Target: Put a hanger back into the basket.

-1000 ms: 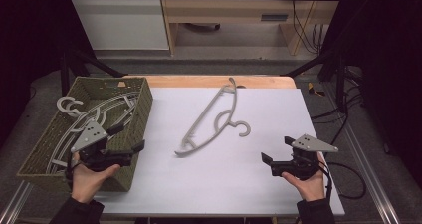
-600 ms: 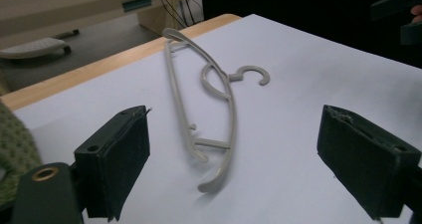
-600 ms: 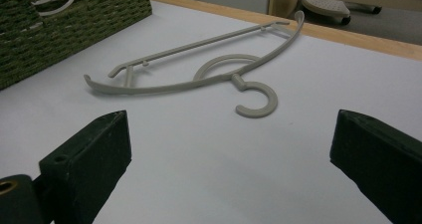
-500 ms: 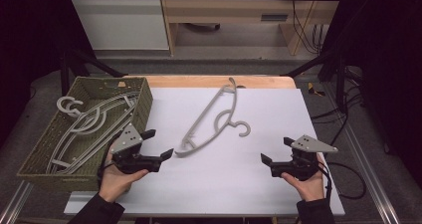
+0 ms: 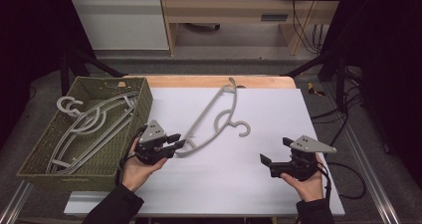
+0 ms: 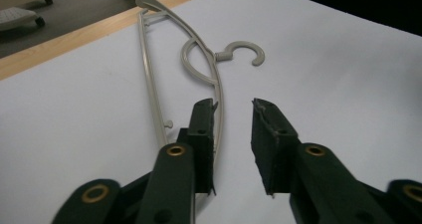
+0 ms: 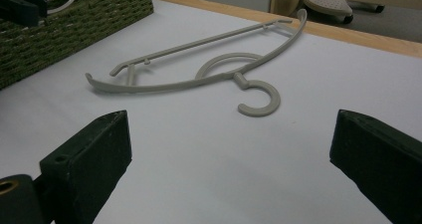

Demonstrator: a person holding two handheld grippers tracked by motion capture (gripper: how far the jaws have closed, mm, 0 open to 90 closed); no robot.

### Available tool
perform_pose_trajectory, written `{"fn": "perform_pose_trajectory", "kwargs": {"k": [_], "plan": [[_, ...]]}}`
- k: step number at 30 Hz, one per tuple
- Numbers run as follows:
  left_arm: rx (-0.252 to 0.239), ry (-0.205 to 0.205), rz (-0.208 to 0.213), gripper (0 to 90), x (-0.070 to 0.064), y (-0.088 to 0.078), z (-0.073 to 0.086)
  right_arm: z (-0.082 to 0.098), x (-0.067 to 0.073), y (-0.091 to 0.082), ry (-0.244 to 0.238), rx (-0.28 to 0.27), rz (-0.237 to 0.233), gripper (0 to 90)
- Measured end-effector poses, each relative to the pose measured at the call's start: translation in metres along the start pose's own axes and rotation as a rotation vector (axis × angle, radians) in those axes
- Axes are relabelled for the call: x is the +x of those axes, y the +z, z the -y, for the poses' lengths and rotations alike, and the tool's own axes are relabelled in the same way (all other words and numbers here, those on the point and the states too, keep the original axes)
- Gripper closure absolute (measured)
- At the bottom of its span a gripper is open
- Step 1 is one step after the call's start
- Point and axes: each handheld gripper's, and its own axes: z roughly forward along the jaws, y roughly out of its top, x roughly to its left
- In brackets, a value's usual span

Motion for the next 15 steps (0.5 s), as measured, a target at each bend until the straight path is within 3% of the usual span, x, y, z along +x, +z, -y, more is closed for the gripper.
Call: {"fn": "perform_pose_trajectory", "kwargs": {"k": [6,15], "plan": [[0.060,0.010,-0.010,89.5,-0.003,0.029,-0.003,0.000,0.001,0.002,-0.002,0.002,-0.007,3.3],[0.166,0.041,-0.051,89.9,0.000,0.077,-0.003,0.000,0.002,0.003,-0.004,0.003,-0.008,3.3]]}}
